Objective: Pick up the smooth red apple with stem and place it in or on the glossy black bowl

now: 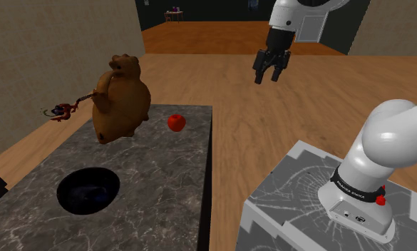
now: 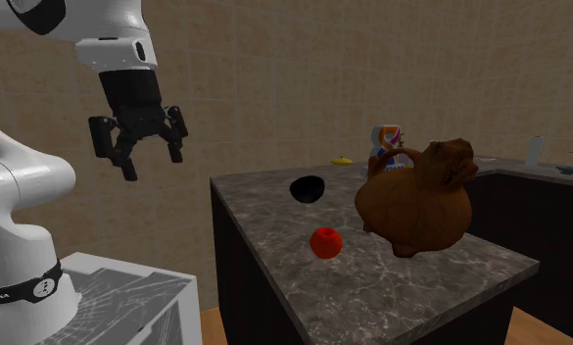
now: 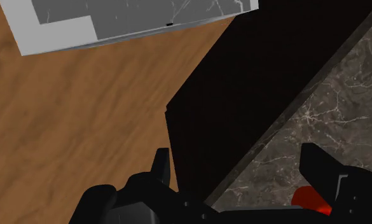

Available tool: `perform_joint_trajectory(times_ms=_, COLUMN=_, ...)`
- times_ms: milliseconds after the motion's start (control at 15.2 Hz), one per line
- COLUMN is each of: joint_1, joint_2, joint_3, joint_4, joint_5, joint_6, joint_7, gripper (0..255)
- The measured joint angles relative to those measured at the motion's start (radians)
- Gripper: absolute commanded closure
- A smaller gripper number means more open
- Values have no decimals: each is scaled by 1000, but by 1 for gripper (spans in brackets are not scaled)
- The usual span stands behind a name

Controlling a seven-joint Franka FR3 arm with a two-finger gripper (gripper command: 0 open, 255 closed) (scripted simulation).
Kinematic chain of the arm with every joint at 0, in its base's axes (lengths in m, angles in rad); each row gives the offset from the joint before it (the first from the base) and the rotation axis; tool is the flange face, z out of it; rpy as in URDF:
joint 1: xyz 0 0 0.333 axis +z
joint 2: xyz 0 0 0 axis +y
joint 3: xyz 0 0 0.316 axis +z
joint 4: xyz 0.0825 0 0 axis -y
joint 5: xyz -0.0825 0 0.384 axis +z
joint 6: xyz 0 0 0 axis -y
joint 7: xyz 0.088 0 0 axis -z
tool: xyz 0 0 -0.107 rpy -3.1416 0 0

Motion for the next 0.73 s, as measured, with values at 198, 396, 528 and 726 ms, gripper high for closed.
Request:
perform_joint_trajectory(times_ms=198, joint_1=14, joint_2=84, joint_3=36, joint_4=-2, joint_5=23, joint_6=112, joint_7=30, gripper=0)
perform_joint_trajectory(times_ms=396, joint_1=29, joint_2=176, joint_3=75, joint_4=10, joint_5=42, joint_6=220, joint_7=65, gripper=0)
perform_joint_trajectory(times_ms=528, joint_1=35, joint_2=240, joint_3=97, joint_4=41, joint_5=48, joint_6=273, joint_7=88, gripper=0)
perform_joint_trajectory(times_ms=726, joint_1=40, joint_2=342, joint_3=125, joint_4=64, joint_5=51, joint_6=377, joint_7=113, gripper=0)
